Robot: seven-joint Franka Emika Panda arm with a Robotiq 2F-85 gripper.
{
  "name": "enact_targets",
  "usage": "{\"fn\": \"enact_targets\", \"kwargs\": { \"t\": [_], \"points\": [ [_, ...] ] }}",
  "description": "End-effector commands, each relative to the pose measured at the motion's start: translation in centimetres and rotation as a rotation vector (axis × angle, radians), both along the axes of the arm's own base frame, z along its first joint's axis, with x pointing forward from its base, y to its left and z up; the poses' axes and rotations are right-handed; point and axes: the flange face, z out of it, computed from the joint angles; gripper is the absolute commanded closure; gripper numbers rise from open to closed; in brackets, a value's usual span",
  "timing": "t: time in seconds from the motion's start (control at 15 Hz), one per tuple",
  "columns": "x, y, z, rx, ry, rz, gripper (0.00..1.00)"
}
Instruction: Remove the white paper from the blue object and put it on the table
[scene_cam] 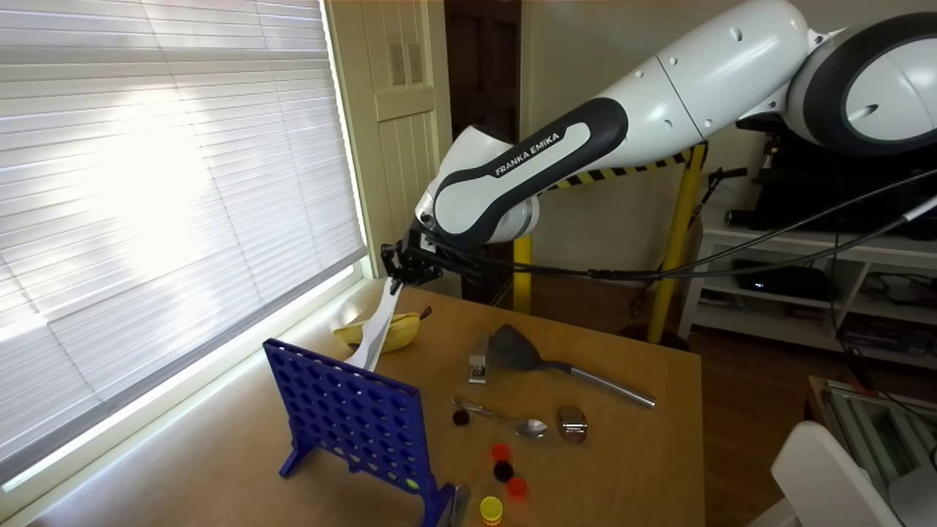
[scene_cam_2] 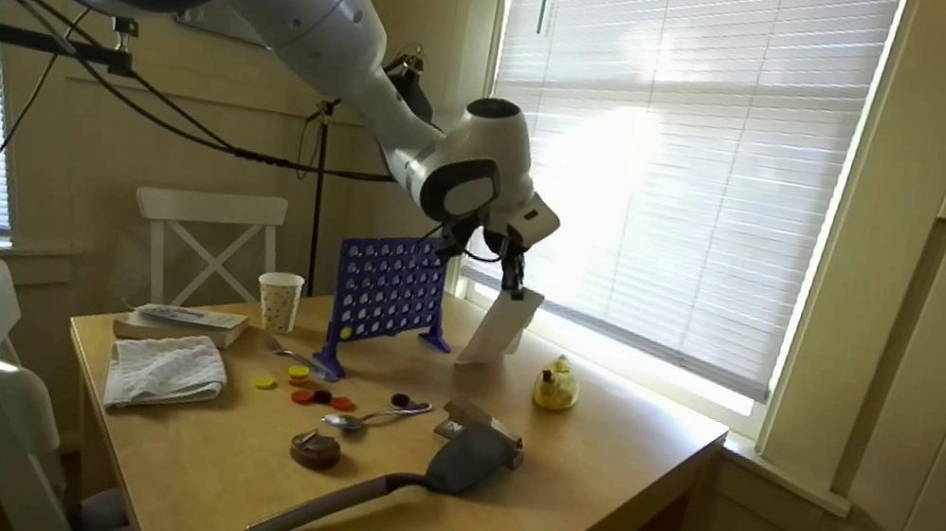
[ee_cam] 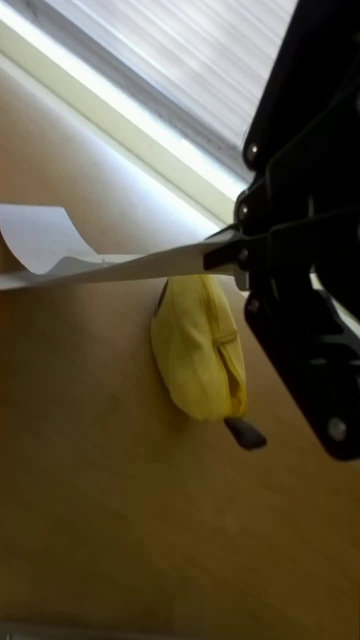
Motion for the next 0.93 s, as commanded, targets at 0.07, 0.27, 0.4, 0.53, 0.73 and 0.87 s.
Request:
{"fn": "enact_targets", "kwargs": {
  "t": [0.07, 0.27, 0.4, 0.53, 0.73, 0.87],
  "points": [
    [-0.9, -2.3, -2.0, -0.055, 0.144, 0.033, 1.0],
    [-1.1, -3.1, -3.4, -0.099, 0.198, 0.059, 1.0],
    [-0.9, -3.2, -4.4, -0.132, 0.189, 0.1, 1.0],
    [-0.7, -3.3, -5.6, -0.168, 0.198, 0.142, 1.0],
    [-0.9, -3.9, -7.0, -0.211, 0.222, 0.201, 1.0],
    [-1.0, -4.2, -7.8, -0.249, 0.234, 0.231, 0.74]
  ]
}}
